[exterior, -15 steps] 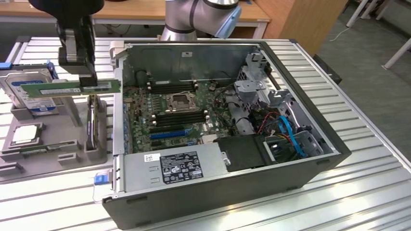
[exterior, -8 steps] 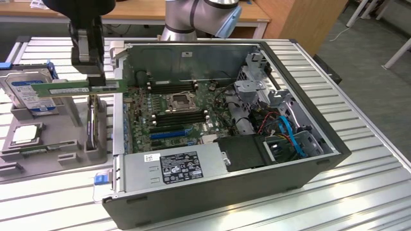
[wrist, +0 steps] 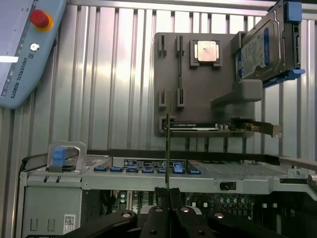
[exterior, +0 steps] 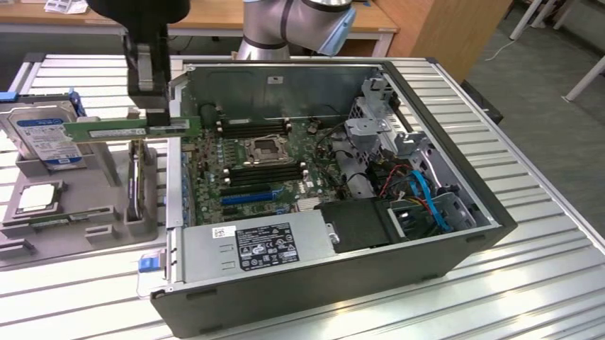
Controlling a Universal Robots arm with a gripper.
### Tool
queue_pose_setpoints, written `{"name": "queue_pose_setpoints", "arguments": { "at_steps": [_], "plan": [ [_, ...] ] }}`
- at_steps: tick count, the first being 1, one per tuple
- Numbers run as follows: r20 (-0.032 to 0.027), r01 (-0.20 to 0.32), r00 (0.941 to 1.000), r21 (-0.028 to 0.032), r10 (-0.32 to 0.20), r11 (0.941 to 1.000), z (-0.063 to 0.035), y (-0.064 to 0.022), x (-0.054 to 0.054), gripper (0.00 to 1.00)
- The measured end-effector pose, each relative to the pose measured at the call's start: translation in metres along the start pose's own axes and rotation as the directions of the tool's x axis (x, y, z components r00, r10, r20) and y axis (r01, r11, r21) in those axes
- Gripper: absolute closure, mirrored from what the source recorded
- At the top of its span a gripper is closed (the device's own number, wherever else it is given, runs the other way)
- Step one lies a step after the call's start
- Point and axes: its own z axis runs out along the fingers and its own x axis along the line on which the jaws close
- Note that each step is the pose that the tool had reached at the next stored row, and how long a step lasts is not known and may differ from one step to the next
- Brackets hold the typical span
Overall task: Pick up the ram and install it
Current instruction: 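Pick up the ram and move it above insertion slot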
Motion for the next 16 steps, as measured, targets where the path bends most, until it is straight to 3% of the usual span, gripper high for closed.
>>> {"name": "queue_pose_setpoints", "arguments": {
  "at_steps": [16],
  "plan": [
    [0.0000, 0.000, 1.0000, -0.0067, 0.000, 1.0000, -0.0025, -0.0349, 0.001, 0.88]
  ]
}}
